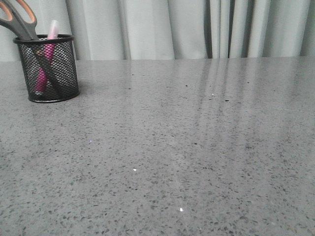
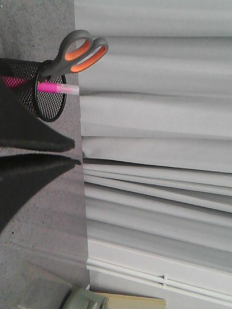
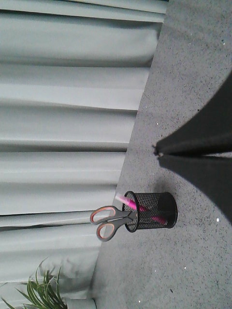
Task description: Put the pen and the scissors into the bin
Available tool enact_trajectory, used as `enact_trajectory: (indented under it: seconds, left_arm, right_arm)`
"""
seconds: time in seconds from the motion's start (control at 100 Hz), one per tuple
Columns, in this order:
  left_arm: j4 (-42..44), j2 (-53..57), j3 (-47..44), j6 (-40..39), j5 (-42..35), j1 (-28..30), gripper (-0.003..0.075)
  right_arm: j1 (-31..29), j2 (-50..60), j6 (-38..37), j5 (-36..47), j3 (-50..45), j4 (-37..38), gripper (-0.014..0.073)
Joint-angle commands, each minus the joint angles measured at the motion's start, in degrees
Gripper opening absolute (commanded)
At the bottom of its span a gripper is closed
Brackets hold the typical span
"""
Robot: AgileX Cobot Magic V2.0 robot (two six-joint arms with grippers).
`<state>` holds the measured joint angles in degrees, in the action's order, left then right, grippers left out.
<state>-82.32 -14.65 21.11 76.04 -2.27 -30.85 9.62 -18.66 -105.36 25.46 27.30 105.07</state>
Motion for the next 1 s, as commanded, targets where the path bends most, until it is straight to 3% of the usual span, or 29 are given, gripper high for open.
enact_trajectory:
  seconds: [0.0, 0.21, 0.33, 0.4, 0.5, 0.57, 0.8, 0.93, 0.99]
  left_arm:
    - [-0.19, -1.06, 1.61, 0.15, 0.25, -0.4, -0.0019]
    - [-0.19, -1.06, 1.61, 0.15, -0.38, -0.4, -0.0019]
    - [13.48, -1.06, 1.06, -1.74, -1.34, 0.02, -0.0019]
    - [30.73, -1.06, -0.12, -11.75, -0.05, 1.7, -0.0019]
    - [59.84, -0.95, -3.15, -38.38, 1.03, 5.92, -0.0019]
    - [70.9, -0.53, -6.01, -50.49, 0.77, 9.47, -0.0019]
    - [71.43, 3.95, -19.06, -53.0, -10.77, 16.45, -0.0019]
    - [75.16, 8.25, -23.57, -57.18, -10.28, 17.58, -0.0019]
    - [76.64, 9.96, -23.75, -60.13, -5.75, 18.37, -0.0019]
  right_arm:
    - [-0.45, -0.45, -0.27, -2.16, 1.37, 0.64, -0.0048]
    - [-0.45, -0.45, -0.27, -2.16, 1.37, 0.64, -0.0048]
    - [-0.45, -0.45, -0.27, -2.16, 1.37, 0.64, -0.0048]
    - [-0.45, -0.45, -0.27, -2.16, 1.37, 0.64, -0.0048]
    - [-0.45, -0.45, -0.27, -2.16, 1.37, 0.64, -0.0048]
    - [-0.45, -0.45, -0.27, -2.16, 1.37, 0.64, -0.0048]
    - [-0.45, -0.45, -0.27, -2.16, 1.37, 0.64, -0.0048]
    - [-0.45, -0.45, -0.27, -2.16, 1.28, 0.64, -0.0048]
    - [-0.45, -0.45, -0.27, -2.16, 1.28, 0.64, -0.0048]
